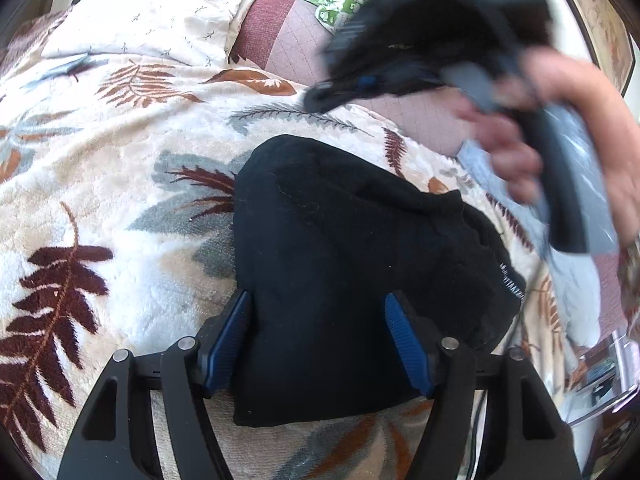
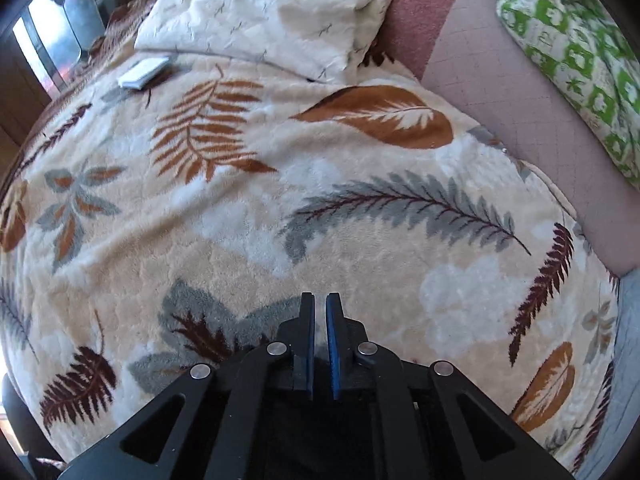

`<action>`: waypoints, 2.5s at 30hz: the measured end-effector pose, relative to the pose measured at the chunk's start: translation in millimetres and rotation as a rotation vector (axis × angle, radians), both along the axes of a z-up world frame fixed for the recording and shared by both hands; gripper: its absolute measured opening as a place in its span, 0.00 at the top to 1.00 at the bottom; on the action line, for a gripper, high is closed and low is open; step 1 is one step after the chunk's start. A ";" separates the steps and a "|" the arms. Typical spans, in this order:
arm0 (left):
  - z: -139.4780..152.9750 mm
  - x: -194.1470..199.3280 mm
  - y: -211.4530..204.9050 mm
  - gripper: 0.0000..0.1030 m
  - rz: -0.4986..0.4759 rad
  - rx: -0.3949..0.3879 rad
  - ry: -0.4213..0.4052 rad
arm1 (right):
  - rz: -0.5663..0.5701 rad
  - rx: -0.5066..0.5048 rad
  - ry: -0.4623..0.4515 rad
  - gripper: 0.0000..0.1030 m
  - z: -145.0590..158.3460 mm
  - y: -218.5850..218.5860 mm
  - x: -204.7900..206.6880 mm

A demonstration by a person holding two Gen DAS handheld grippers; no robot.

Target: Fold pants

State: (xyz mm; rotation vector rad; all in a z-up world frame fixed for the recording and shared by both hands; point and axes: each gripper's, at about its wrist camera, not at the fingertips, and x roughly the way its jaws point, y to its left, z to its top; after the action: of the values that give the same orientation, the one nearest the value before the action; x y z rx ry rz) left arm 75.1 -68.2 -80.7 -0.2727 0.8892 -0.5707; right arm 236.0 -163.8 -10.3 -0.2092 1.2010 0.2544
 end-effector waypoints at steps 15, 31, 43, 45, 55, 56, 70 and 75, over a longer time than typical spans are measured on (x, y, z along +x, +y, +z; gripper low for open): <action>33.2 -19.6 54.4 0.33 0.136 0.056 0.014 | -0.261 0.157 -0.064 0.94 -5.0 -120.2 -139.6; 39.9 -34.3 48.4 0.33 0.153 0.196 -0.001 | -0.340 0.253 -0.174 0.92 -11.8 -120.2 -197.5; 69.1 -41.0 25.3 0.33 0.107 0.270 -0.075 | -0.404 0.378 -0.289 0.92 -9.7 -141.7 -246.7; 74.7 -42.2 16.0 0.33 0.081 0.283 -0.090 | -0.442 0.416 -0.317 0.90 -9.3 -156.8 -267.1; 106.9 -26.8 -46.3 0.33 -0.066 0.291 -0.126 | -0.712 0.508 -0.432 0.31 -16.0 -241.9 -332.6; 112.6 -23.3 -56.4 0.33 -0.090 0.294 -0.133 | -0.716 0.514 -0.435 0.31 -16.4 -245.5 -331.7; 103.7 50.6 -250.2 0.30 -0.488 0.392 -0.149 | -0.692 0.610 -0.384 0.31 -53.8 -259.7 -285.9; 57.8 82.5 -297.0 0.30 -0.547 0.378 -0.011 | -0.704 0.681 -0.359 0.31 -69.5 -264.6 -277.2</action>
State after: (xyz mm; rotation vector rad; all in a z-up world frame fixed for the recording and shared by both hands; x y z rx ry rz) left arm 157.5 -365.2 -22.9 0.3292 1.0446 -0.8885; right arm -41.3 -428.4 -79.8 0.7270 0.7162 -0.0079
